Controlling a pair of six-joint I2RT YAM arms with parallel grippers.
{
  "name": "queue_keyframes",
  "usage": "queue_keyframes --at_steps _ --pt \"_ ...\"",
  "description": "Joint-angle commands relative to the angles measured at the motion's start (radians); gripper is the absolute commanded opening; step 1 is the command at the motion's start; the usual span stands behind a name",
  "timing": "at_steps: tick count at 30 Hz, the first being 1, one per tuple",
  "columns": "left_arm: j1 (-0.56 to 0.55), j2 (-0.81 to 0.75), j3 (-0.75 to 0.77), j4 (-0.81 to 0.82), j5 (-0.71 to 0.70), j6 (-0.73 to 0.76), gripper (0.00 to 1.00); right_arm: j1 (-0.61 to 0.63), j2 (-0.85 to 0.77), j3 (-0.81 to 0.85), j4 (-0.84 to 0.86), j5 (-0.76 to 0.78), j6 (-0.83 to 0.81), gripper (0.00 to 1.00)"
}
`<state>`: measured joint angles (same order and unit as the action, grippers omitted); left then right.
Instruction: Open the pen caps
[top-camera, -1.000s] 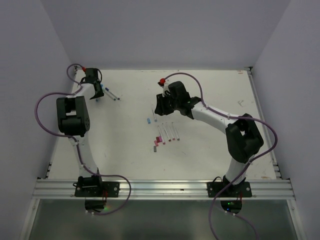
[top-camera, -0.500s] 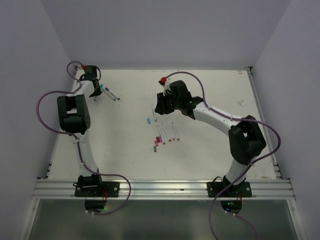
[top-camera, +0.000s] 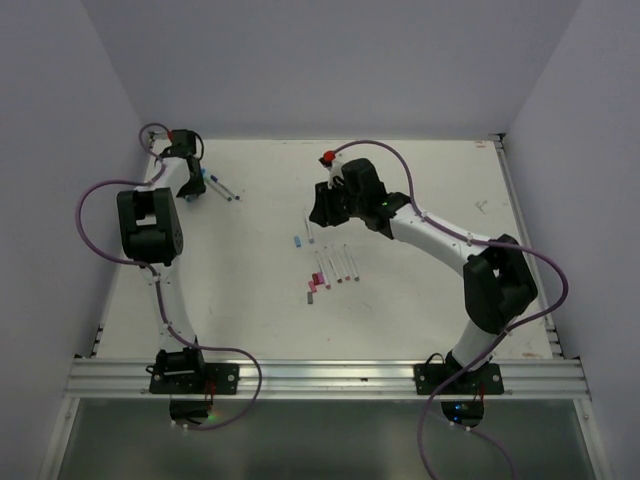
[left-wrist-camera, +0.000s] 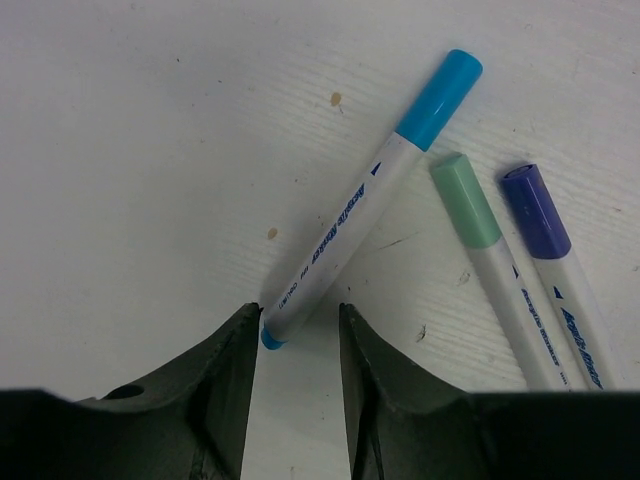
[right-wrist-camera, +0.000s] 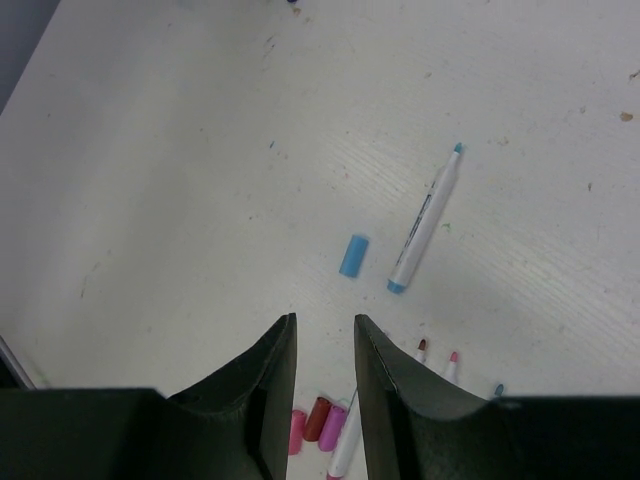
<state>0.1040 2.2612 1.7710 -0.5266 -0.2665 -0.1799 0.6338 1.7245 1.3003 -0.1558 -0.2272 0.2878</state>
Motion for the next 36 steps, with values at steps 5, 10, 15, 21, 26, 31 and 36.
queue_keyframes --at_steps 5,10,15,21,26,31,36 --pt "-0.007 0.032 0.077 -0.081 0.012 0.028 0.38 -0.003 -0.071 -0.018 0.036 -0.003 0.002 0.34" --pt "-0.007 0.057 0.127 -0.122 0.033 0.040 0.32 -0.002 -0.085 -0.025 0.036 0.011 -0.002 0.34" --pt "-0.007 0.057 0.127 -0.136 0.049 0.043 0.27 -0.002 -0.088 -0.024 0.036 0.008 -0.004 0.34" --pt "-0.007 0.066 0.140 -0.177 0.075 0.053 0.22 -0.005 -0.106 -0.029 0.036 0.009 -0.001 0.34" --pt "-0.010 0.057 0.116 -0.179 0.088 0.045 0.19 -0.003 -0.112 -0.030 0.036 0.008 -0.001 0.34" --pt "-0.010 0.015 0.059 -0.139 0.104 0.030 0.00 -0.003 -0.111 -0.033 0.033 0.005 0.001 0.34" --pt "-0.010 -0.096 -0.108 -0.037 0.138 -0.018 0.00 -0.002 -0.092 -0.033 0.024 0.003 0.001 0.34"
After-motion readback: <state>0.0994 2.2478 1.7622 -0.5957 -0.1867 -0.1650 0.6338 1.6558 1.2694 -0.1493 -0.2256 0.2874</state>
